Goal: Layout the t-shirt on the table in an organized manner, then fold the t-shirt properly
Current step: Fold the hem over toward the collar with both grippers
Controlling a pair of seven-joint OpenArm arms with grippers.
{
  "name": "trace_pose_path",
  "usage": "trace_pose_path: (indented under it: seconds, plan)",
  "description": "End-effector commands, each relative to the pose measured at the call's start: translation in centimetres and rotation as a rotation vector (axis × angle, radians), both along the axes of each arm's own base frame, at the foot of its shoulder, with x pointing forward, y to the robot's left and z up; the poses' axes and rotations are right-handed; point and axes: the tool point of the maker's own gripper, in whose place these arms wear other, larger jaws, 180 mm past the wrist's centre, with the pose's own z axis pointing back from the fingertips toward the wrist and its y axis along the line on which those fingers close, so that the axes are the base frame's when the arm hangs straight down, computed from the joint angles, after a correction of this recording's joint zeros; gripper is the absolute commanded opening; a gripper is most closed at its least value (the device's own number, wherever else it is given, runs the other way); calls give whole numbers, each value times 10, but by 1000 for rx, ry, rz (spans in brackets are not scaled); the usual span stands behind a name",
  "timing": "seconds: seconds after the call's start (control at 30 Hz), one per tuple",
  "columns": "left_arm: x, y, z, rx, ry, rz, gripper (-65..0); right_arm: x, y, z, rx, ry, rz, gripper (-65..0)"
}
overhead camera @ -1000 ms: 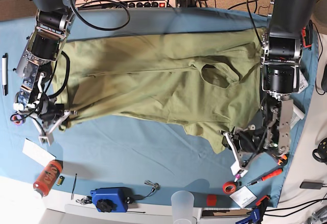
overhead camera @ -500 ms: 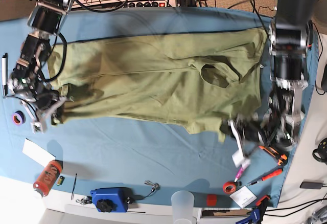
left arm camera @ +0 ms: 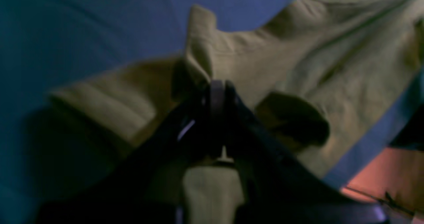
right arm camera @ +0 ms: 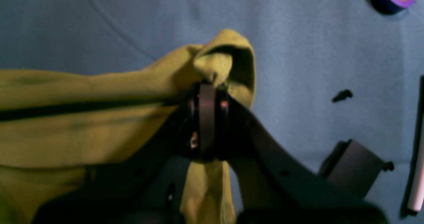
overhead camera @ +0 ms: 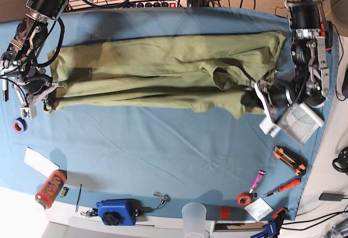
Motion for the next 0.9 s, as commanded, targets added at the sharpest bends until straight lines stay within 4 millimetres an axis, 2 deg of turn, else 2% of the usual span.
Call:
trace_pose_path:
  seconds: [0.0, 0.3, 0.4, 0.5, 0.63, 0.87]
  plan:
    - [12, -2, 18, -27, -65, -5, -650, 13, -6, 25, -21, -87, 2, -650]
    - [40, -4, 50, -31, -189, -19, -650, 39, -2, 50, -45, -204, 16, -650]
    - [53, -2, 62, -20, -239, -7, -650, 52, 9, 55, -91, -213, 59, -650]
    - [61, 3, 69, 7, -263, 2, -650, 67, 28, 55, -137, -206, 122, -650]
    - [62, 3, 71, 5, -269, 4, -650, 86, 34, 40, -161, -162, 107, -650]
    - [67, 10, 77, 1, -295, 32, -650, 108, 18, 0, -105, -75, 56, -650]
